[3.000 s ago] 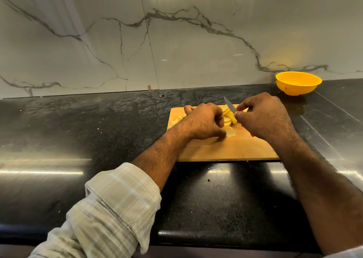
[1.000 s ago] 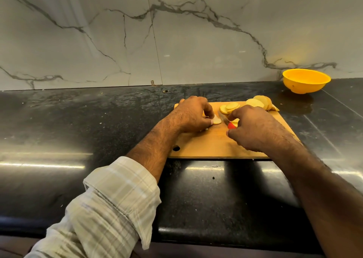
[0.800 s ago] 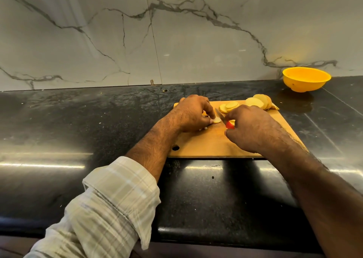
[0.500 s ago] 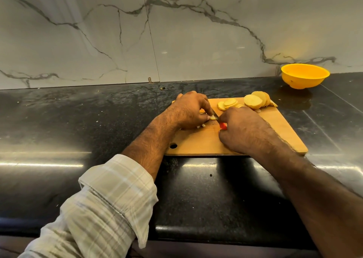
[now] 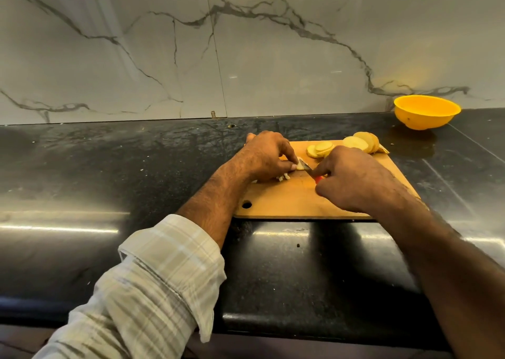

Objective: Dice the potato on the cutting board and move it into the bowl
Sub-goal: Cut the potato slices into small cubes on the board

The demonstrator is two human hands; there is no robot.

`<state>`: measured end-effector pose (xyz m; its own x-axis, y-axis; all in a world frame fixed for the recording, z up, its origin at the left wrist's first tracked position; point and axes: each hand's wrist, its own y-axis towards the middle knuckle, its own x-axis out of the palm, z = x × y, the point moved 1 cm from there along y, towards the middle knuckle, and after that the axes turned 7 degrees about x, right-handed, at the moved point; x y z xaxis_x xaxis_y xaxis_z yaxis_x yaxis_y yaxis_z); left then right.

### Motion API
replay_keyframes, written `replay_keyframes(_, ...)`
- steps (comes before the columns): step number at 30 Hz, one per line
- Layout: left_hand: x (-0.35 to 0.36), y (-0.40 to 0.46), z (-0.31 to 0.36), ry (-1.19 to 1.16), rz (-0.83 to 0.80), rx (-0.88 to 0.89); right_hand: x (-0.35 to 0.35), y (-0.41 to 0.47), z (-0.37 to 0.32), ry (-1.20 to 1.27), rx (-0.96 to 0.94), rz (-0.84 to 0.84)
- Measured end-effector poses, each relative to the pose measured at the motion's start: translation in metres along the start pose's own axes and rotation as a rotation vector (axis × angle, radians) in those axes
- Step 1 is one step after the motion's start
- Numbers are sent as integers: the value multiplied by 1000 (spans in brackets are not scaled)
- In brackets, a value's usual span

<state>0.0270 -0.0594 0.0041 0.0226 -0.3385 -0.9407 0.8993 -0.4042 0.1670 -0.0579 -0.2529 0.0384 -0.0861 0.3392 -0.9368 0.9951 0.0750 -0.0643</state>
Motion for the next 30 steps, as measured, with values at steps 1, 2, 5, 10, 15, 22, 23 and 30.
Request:
replay_keyframes(1, 0, -1, -2, -29, 12, 7, -1, 0, -1, 5, 2, 27)
replay_keyframes(2, -1, -2, -3, -47, 19, 15, -2, 0, -2, 2, 6, 48)
replay_keyframes(5, -2, -1, -3, -62, 20, 28, 0, 0, -8, -32, 21, 56)
replay_keyframes(10, 3, 3, -10, -142, 25, 39, 10, 5, -10, -26, 3, 64)
replay_keyframes(15, 4, 3, -10, -183, 34, 45, 20, 11, -14, -49, -5, 68)
replay_keyframes(22, 4, 5, -11, -173, 25, 38, 24, 21, -19, -58, -17, 67)
replay_keyframes(23, 4, 5, -11, -165, 23, 33, 24, 21, -19, -60, -18, 60)
replay_keyframes(30, 0, 3, -9, -125, 14, -2, 12, 8, -8, -47, -20, -19)
